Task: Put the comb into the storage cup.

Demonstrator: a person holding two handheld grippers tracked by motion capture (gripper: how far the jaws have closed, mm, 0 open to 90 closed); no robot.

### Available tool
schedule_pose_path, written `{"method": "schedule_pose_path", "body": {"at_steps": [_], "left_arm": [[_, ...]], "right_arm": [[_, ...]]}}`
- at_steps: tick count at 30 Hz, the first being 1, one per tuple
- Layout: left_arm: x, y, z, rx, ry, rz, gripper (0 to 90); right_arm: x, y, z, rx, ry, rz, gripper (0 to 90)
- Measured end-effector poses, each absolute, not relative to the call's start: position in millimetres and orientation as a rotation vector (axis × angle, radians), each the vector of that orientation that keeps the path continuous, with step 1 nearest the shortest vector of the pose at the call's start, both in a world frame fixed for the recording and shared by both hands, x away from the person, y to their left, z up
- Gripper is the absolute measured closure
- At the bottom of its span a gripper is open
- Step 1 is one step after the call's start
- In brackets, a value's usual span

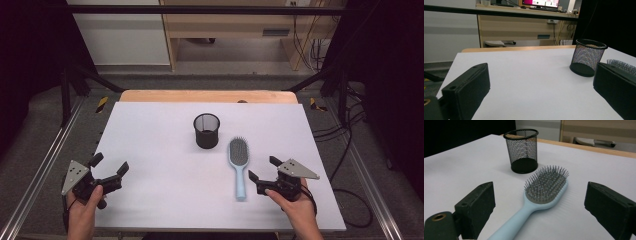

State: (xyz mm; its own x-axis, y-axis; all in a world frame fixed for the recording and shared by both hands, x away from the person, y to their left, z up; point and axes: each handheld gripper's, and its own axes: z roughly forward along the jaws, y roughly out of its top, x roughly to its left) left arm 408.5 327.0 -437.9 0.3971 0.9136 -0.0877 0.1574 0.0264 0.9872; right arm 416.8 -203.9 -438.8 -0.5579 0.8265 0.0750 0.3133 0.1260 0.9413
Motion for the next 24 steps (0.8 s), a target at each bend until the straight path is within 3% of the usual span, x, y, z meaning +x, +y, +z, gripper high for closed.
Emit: {"method": "schedule_pose_path", "body": {"at_steps": [4, 13, 17, 18, 19, 24], "left_arm": [[408, 325, -438, 1.448, 1.022, 0.779, 0.8], [408, 325, -438, 1.453, 1.017, 0.775, 0.9], [408, 324, -438, 1.458, 1.015, 0.775, 0.9], [408, 324, -438, 1.458, 1.015, 0.775, 0.9], [408, 324, -438, 1.46, 1.012, 0.776, 0.9], [408, 323, -438, 1.465, 1.011, 0.772, 0.9]], "right_arm": [[419, -192, -438, 1.062, 1.991, 1.421, 14.1], [423, -169, -442, 1.015, 2.104, 1.371, 32.8], [423, -161, -444, 0.99, 2.162, 1.354, 46.4], [423, -161, -444, 0.99, 2.162, 1.354, 46.4], [422, -158, -445, 0.972, 2.188, 1.347, 54.0], [421, -154, -447, 0.952, 2.231, 1.332, 66.1]]}}
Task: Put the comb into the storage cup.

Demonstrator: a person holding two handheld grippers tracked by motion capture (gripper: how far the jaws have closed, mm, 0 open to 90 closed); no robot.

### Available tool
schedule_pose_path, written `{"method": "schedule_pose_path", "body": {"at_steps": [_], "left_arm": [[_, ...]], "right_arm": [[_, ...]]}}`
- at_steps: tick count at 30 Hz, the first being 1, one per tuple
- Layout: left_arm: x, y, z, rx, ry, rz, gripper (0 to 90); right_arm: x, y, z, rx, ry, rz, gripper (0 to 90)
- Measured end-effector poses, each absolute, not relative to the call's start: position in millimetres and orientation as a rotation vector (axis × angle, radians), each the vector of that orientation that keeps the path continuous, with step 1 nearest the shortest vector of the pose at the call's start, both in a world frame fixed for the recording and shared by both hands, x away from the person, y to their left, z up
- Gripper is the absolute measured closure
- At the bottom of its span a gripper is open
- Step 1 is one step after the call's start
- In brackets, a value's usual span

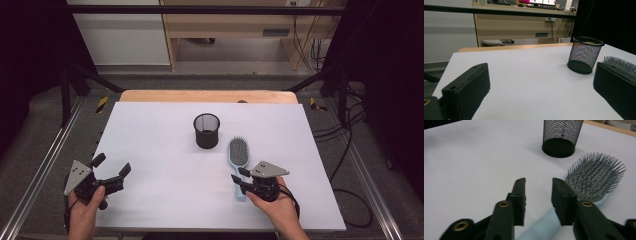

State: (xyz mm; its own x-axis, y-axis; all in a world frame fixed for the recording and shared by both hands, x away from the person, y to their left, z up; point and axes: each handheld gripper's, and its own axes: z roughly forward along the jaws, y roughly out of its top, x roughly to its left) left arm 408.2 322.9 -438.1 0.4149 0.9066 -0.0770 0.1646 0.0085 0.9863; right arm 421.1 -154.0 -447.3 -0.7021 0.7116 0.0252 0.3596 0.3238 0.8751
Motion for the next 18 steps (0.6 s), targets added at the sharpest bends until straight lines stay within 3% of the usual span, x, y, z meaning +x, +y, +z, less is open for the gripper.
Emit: {"method": "schedule_pose_path", "body": {"at_steps": [3, 8, 18], "left_arm": [[408, 322, -438, 1.47, 1.009, 0.773, 0.9], [409, 322, -438, 1.471, 1.009, 0.773, 0.9], [409, 321, -438, 1.477, 1.006, 0.778, 0.9]], "right_arm": [[420, -150, -450, 0.93, 2.264, 1.315, 76.8], [418, -146, -456, 0.924, 2.284, 1.302, 85.1], [417, -135, -466, 0.975, 2.367, 1.215, 90.0]]}}
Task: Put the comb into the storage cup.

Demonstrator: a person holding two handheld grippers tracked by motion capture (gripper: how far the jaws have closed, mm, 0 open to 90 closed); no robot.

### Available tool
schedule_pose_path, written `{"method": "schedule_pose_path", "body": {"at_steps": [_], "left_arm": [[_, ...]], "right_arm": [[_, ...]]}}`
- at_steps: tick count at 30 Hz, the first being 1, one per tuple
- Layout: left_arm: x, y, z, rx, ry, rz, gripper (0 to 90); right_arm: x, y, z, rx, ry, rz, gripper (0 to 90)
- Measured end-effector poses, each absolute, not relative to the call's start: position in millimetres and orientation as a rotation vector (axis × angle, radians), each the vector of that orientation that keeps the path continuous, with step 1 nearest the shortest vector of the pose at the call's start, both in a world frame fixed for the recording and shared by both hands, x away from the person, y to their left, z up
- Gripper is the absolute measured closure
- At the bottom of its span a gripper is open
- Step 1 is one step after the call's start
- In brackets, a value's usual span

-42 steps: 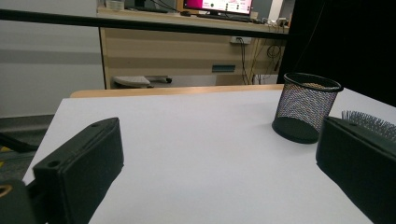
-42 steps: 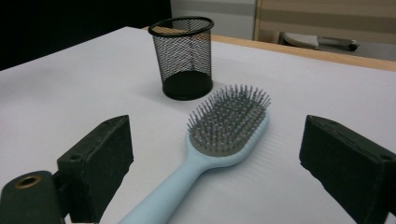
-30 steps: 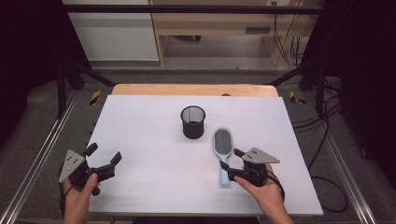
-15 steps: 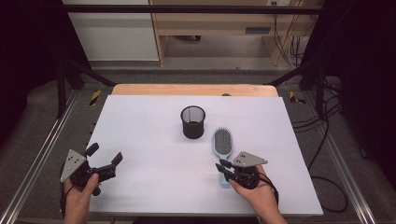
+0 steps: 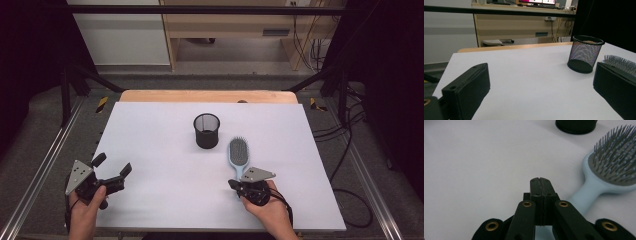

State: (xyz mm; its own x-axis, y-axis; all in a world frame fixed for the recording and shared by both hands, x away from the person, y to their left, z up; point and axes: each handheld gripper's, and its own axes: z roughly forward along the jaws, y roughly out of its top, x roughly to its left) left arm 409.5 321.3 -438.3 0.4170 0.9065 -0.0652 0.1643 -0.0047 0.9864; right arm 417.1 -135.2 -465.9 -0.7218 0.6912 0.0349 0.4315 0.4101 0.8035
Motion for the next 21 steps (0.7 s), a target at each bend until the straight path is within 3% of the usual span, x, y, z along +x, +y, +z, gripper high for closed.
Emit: {"method": "schedule_pose_path", "body": {"at_steps": [21], "left_arm": [[410, 320, -438, 1.488, 0.999, 0.784, 0.9]], "right_arm": [[422, -145, -469, 1.13, 2.451, 1.042, 90.0]]}}
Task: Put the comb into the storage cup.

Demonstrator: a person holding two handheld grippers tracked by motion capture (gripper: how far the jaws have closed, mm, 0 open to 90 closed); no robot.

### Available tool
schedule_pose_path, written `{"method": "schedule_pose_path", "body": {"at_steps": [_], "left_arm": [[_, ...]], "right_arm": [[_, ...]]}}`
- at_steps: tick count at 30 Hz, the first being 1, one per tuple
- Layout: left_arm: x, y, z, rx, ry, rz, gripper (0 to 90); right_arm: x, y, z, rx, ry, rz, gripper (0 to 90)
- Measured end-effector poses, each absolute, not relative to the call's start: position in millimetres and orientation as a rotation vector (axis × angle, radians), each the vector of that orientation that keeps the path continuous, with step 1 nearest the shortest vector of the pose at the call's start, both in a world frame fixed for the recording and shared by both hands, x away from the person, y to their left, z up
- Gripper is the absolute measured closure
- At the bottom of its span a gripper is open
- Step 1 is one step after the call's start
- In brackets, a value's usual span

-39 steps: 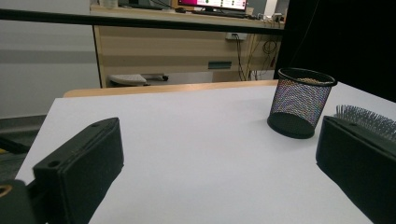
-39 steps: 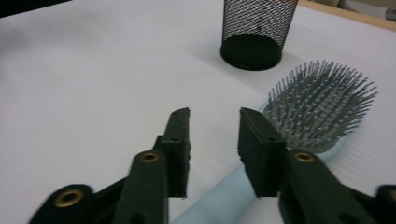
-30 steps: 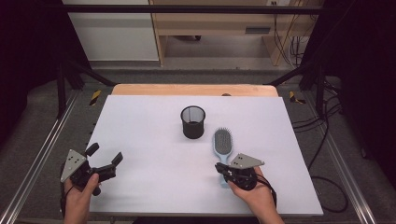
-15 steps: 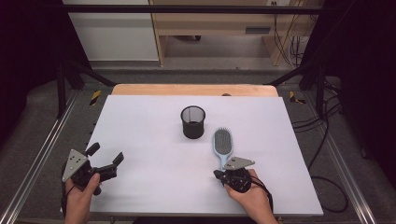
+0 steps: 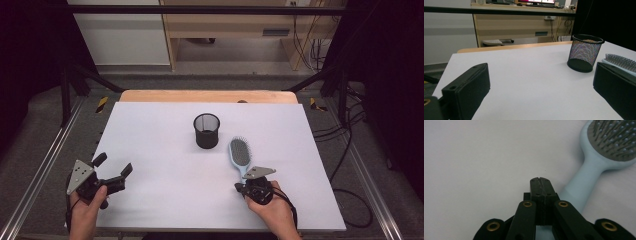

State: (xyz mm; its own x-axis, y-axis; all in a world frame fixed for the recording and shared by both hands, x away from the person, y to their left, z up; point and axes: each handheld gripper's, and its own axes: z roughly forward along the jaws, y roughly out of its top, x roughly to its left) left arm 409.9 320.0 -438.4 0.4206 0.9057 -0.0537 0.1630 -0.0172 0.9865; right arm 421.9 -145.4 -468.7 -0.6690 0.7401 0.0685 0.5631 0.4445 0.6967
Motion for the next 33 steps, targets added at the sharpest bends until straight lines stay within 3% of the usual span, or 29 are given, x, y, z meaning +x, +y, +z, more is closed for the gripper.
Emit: {"method": "schedule_pose_path", "body": {"at_steps": [20, 33], "left_arm": [[410, 321, -439, 1.484, 1.002, 0.781, 0.9], [410, 322, -439, 1.482, 1.003, 0.783, 0.9]], "right_arm": [[435, -212, -467, 1.273, 2.319, 0.911, 90.0], [443, -227, -470, 1.315, 2.281, 0.908, 90.0]]}}
